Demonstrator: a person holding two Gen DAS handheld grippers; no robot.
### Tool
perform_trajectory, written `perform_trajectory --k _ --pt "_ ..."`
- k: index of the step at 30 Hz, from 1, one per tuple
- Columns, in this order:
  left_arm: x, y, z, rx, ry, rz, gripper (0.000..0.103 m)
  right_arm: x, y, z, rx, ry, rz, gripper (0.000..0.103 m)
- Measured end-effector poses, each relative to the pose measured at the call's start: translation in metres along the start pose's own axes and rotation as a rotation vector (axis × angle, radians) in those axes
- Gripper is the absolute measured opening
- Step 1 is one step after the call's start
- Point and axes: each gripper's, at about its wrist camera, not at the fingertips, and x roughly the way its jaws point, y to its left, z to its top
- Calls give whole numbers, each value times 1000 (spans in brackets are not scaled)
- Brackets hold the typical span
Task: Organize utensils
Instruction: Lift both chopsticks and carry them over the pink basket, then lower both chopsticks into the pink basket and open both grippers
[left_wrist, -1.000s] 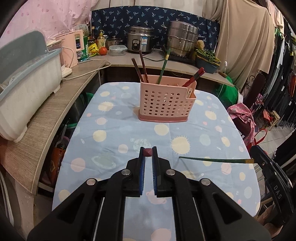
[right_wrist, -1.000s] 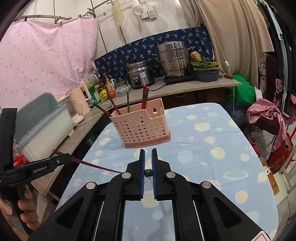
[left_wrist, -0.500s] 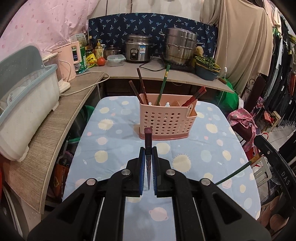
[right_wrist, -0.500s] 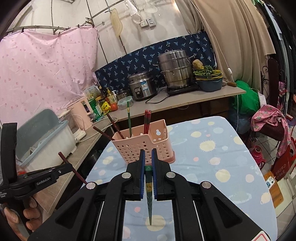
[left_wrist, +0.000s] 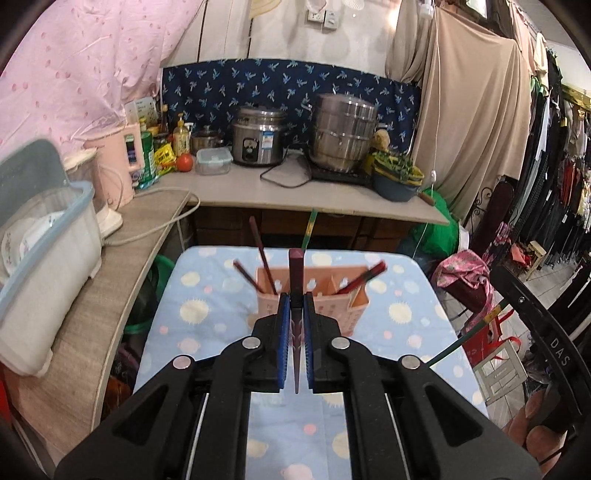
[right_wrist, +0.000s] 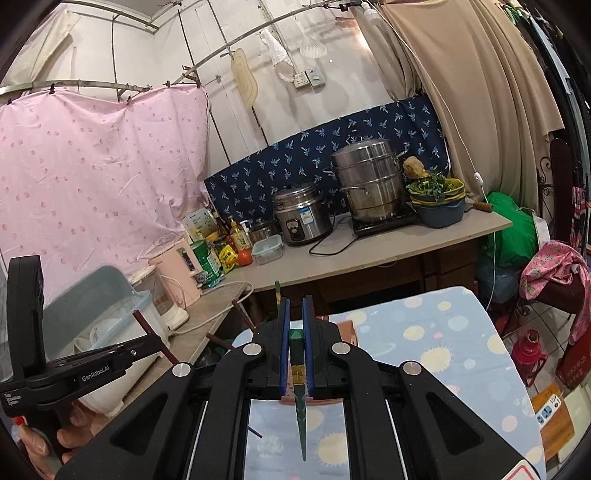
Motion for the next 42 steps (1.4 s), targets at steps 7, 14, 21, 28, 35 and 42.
perform_trajectory --k 7,14,21,28,35,42 --pt "7 -6 52 8 -73 16 7 31 16 48 -36 -63 9 7" --pt "28 -6 91 7 -116 34 7 68 24 82 -52 -107 -2 7" --pt "64 3 97 -3 -80 46 7 115 15 80 -48 -66 -29 7" --pt "97 9 87 -8 -25 49 7 157 3 49 -36 36 -51 7" --pt "119 12 76 -11 16 44 7 176 -1 25 -40 102 -61 7" --pt "127 12 68 -15 38 44 8 175 -1 19 -45 126 -63 12"
